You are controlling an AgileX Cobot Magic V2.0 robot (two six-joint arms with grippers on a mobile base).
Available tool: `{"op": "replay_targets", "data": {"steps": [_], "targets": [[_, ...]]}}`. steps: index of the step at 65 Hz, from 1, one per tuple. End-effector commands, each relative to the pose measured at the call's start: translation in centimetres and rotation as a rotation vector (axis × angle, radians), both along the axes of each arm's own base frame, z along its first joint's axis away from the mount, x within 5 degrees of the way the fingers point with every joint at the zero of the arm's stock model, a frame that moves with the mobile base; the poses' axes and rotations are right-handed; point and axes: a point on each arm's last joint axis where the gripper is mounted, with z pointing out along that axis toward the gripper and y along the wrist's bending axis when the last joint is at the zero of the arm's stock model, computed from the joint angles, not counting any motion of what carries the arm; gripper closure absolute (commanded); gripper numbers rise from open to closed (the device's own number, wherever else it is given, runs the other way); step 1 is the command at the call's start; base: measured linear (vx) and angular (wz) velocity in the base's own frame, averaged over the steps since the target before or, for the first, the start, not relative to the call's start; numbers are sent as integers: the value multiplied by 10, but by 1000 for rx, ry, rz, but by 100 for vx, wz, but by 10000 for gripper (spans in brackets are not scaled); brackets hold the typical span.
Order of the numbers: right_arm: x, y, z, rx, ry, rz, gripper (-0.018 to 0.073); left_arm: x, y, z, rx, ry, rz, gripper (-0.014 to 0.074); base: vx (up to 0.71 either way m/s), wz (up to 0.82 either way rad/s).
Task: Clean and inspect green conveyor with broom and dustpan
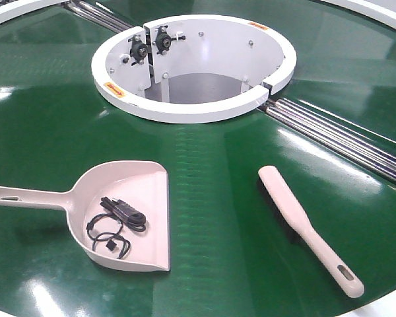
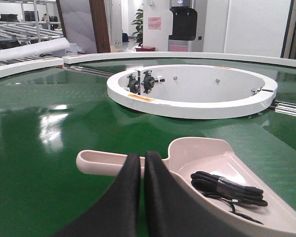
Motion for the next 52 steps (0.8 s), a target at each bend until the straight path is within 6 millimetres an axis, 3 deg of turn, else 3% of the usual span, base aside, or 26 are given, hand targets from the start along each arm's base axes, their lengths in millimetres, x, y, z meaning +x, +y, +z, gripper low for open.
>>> {"op": "replay_targets", "data": {"steps": [1, 12, 52], "targets": [[-3, 0, 5, 24, -130, -4, 568, -1, 1, 4, -31, -75, 7, 602, 0, 0], [-9, -1, -17, 82, -128, -2, 568, -1, 1, 4, -31, -75, 7, 602, 0, 0], [-11, -1, -17, 62, -138, -2, 568, -1, 1, 4, -31, -75, 7, 602, 0, 0]]}}
